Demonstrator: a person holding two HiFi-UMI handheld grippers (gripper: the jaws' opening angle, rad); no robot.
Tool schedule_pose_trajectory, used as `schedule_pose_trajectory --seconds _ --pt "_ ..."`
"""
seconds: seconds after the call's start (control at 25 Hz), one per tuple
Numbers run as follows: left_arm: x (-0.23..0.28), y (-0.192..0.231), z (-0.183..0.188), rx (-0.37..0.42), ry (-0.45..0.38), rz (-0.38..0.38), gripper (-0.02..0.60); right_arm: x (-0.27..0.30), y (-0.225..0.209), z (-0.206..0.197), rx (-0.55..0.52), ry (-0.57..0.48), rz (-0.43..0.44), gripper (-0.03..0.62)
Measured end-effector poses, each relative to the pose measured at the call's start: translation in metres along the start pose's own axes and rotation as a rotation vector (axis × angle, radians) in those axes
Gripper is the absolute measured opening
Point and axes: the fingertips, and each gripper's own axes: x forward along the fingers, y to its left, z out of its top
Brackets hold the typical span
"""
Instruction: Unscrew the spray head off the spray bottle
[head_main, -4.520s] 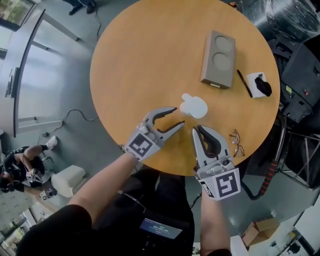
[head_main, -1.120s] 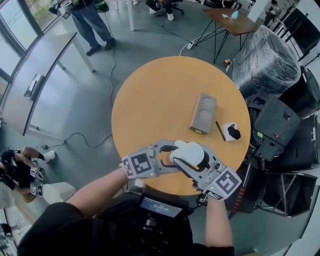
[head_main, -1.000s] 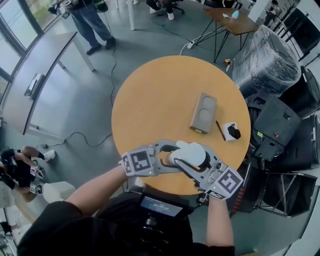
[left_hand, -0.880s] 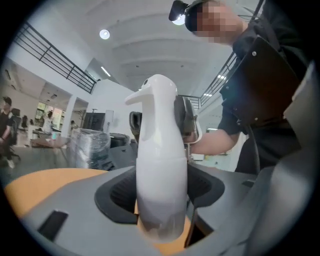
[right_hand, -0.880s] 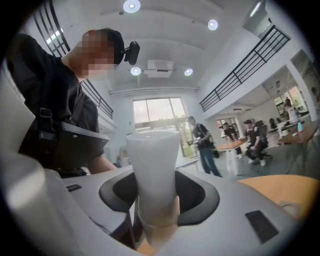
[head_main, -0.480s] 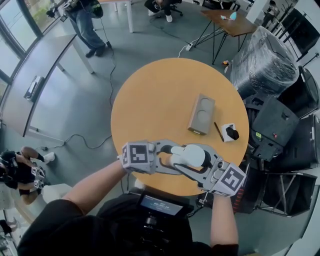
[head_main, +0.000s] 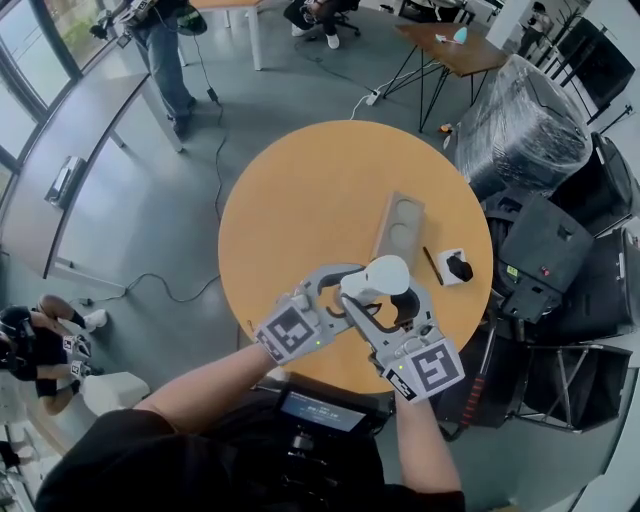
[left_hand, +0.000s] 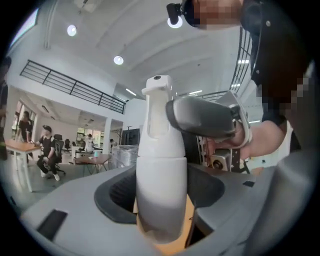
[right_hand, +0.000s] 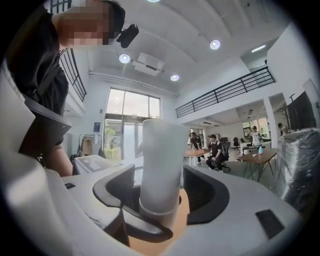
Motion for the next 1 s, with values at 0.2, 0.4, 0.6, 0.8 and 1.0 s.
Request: schedule_pose_trajectory --seconds 0.2,0.4,0.6,0.8,1.0 --pt "-0.001 0.0 0.008 0.047 0.0 0.071 0.307 0.01 -0.002 0.0 0.004 0.014 -0.075 0.276" --pt "-0.005 -0.006 0.006 0.042 -0.007 0.039 0.307 0.007 0.006 -0.002 -0.019 0.027 -0.027 0.268" --pt "-0.006 -0.021 0.002 0.002 -0.027 -0.081 0.305 -0.001 0.016 -0.002 -0.027 0.031 0.072 0.253" --pt "-0.015 -0.045 0.012 -0.039 -0.054 -0.281 0.305 -0.015 0.037 0.002 -0.036 0.033 0.261 0.252" --pt "-0.025 -0.066 0.013 -0.082 -0.071 -0.452 0.305 -0.03 0.058 0.004 -0.022 0.038 0.412 0.253"
